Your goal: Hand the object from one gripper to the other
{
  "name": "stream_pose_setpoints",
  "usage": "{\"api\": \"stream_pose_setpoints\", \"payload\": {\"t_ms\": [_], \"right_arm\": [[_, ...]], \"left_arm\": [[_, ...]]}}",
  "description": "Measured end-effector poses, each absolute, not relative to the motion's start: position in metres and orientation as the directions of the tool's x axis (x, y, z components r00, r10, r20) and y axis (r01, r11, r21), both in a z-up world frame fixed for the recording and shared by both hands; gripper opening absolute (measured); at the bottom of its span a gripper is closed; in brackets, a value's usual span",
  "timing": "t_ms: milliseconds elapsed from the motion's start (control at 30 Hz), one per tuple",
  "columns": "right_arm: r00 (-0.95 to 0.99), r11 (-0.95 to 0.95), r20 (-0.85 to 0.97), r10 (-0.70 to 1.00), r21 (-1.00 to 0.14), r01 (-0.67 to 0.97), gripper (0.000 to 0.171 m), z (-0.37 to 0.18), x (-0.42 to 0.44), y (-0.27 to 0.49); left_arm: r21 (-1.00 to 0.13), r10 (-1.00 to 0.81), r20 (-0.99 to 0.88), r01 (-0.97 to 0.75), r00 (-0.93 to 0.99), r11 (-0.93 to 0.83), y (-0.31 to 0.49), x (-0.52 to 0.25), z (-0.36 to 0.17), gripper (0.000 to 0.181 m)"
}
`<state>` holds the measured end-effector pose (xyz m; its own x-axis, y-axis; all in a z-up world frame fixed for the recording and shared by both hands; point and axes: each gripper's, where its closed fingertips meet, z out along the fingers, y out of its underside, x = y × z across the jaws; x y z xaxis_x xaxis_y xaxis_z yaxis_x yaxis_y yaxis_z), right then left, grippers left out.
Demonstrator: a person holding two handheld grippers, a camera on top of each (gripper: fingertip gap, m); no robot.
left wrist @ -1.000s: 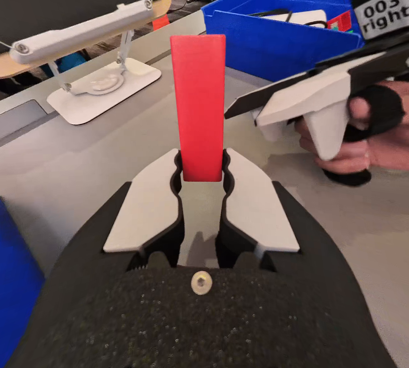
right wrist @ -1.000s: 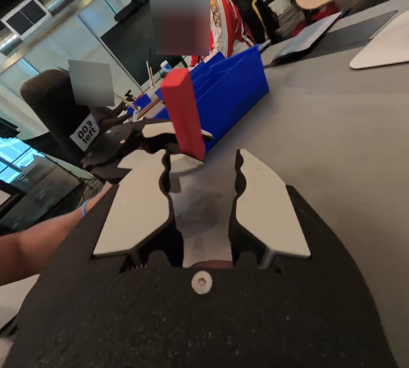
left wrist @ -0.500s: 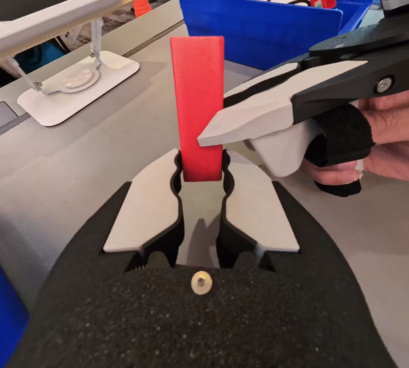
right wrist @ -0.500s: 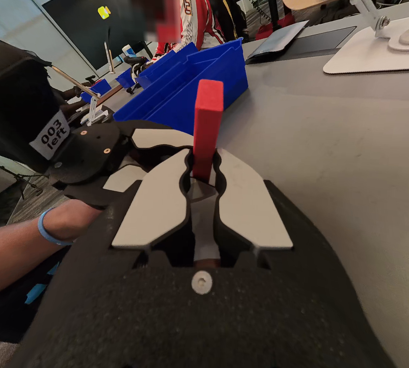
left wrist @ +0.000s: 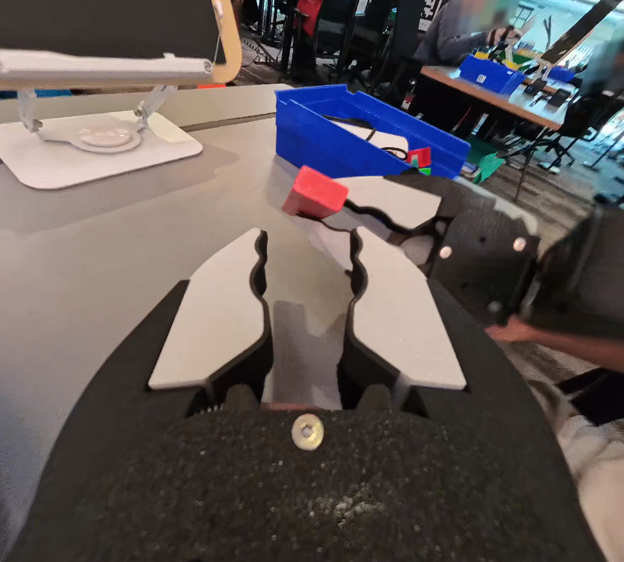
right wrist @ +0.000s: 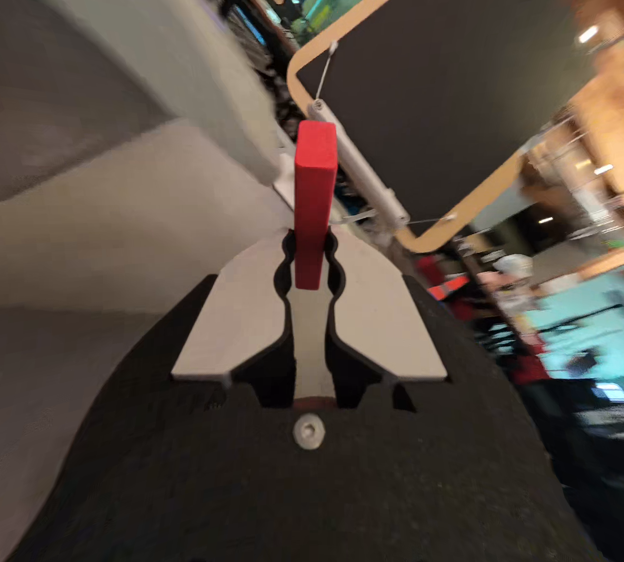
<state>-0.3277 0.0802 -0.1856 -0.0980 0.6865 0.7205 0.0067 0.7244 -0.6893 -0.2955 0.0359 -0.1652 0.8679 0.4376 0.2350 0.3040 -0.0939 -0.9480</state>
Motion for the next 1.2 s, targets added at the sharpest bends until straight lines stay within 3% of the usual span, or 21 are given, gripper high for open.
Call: {"api": "stream_pose_setpoints", "payload": {"t_ms": [133, 233, 400, 533, 700, 833, 933, 1000, 1067, 1167, 1200], "right_arm": [[0.093, 0.91, 0.906, 0.414, -0.413, -0.031, 0.017, -0.176, -0.326, 0.077], [0.224, 0.97, 0.944, 0.242, -0.238, -0.048, 0.016, -0.168, -0.323, 0.071], [0.305, 0.987, 0.94, 0.154, -0.136, -0.081, 0.016, -0.161, -0.319, 0.058], [0.307, 0.987, 0.939, 0.157, -0.136, -0.089, 0.017, -0.164, -0.319, 0.056], [0.224, 0.955, 0.933, 0.283, -0.253, -0.154, 0.021, -0.172, -0.316, 0.056], [0.015, 0.847, 0.852, 0.524, -0.519, -0.116, 0.019, -0.181, -0.316, 0.081], [-0.234, 0.625, 0.619, 0.75, -0.779, -0.058, 0.027, -0.189, -0.323, 0.095], [-0.453, 0.431, 0.378, 0.807, -0.902, 0.015, 0.03, -0.196, -0.323, 0.092], [-0.701, 0.233, 0.063, 0.71, -0.961, 0.15, 0.048, -0.205, -0.309, 0.076], [-0.862, -0.042, -0.329, 0.385, -0.939, 0.34, 0.06, -0.187, -0.278, 0.065], [-0.87, -0.123, -0.402, 0.284, -0.916, 0.383, 0.056, -0.176, -0.272, 0.067]], "left_arm": [[-0.867, 0.378, 0.461, 0.498, 0.803, -0.001, 0.038, -0.287, -0.159, 0.05], [-0.756, 0.285, 0.641, 0.651, 0.713, 0.071, 0.036, -0.285, -0.157, 0.046], [-0.622, 0.19, 0.781, 0.771, 0.595, 0.136, 0.031, -0.292, -0.163, 0.021], [-0.569, 0.151, 0.821, 0.809, 0.55, 0.148, 0.03, -0.295, -0.166, 0.019], [-0.623, 0.163, 0.78, 0.772, 0.604, 0.124, 0.026, -0.301, -0.166, 0.017], [-0.671, 0.149, 0.741, 0.729, 0.655, 0.135, 0.015, -0.312, -0.163, 0.016], [-0.785, 0.183, 0.617, 0.616, 0.765, 0.072, 0.01, -0.316, -0.162, 0.016], [-0.881, 0.17, 0.468, 0.473, 0.867, 0.017, 0.009, -0.311, -0.157, 0.016], [-0.934, 0.097, 0.352, 0.355, 0.931, -0.024, 0.011, -0.298, -0.149, 0.016], [-0.944, -0.003, 0.329, 0.329, 0.944, -0.032, 0.014, -0.282, -0.142, 0.016], [-0.945, -0.035, 0.326, 0.324, 0.945, -0.041, 0.015, -0.276, -0.142, 0.016]]}}
